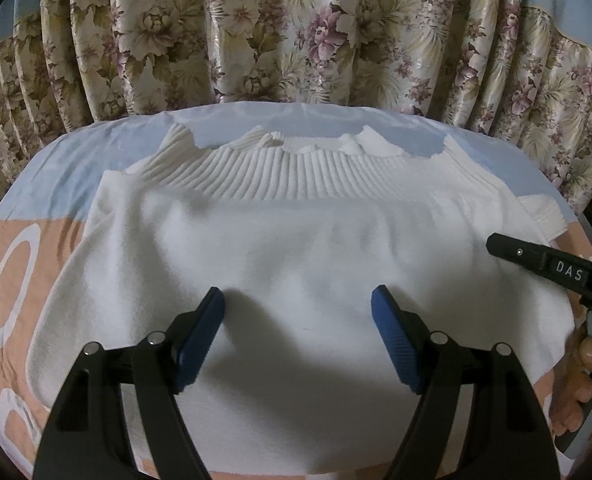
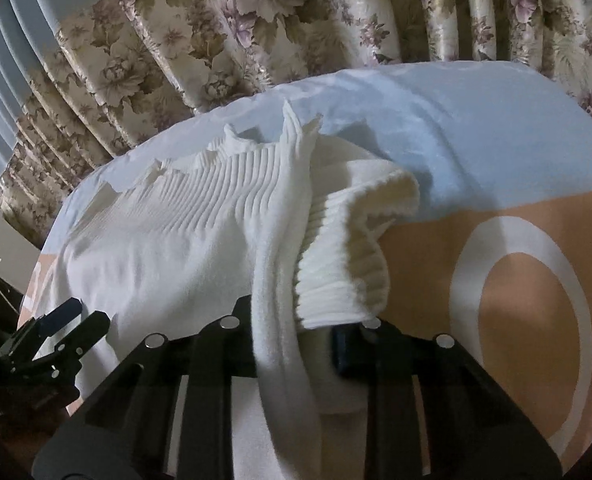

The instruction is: Fold small clothes

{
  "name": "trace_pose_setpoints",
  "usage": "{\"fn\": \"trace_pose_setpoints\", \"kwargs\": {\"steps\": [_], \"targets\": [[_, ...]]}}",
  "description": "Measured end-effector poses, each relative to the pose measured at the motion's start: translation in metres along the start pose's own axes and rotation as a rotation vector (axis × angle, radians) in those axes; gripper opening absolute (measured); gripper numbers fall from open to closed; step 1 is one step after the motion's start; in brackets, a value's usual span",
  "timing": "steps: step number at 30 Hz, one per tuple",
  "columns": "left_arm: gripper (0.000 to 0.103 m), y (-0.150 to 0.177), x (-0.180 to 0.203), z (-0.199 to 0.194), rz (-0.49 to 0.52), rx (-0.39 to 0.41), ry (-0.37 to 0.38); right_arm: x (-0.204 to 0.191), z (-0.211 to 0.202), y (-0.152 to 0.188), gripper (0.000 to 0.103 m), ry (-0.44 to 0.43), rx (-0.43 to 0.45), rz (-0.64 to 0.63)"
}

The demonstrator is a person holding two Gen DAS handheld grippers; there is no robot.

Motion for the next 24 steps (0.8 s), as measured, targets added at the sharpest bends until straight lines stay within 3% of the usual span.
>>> {"fn": "trace_pose_setpoints", "kwargs": {"steps": [10, 19, 24], "targets": [[0.076, -0.003, 0.029, -0.004, 0.024, 0.002, 0.052, -0.007, -0.026, -0.016, 0.022, 0.01, 0.052, -0.039], [0.076, -0.006, 0.06, -0.001, 0.034, -0.018, 0.102, 0.014, -0.055, -0.036, 0.022, 0.089, 0.098, -0.04], [0.078, -0.003, 0.066, 0.005, 0.021, -0.028, 0.102, -0.006, -0.066, -0.038, 0.022, 0.095, 0.102, -0.092]]}}
Point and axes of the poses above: each gripper's, at about its wrist camera, not at the fingertips, and z roughly the way its jaws point, x to its right, y to its underside, the point moved 1 cm from there along z, roughly the way its jaws point, and after that the axes turned 8 degrees about z, right-handed, at the moved point
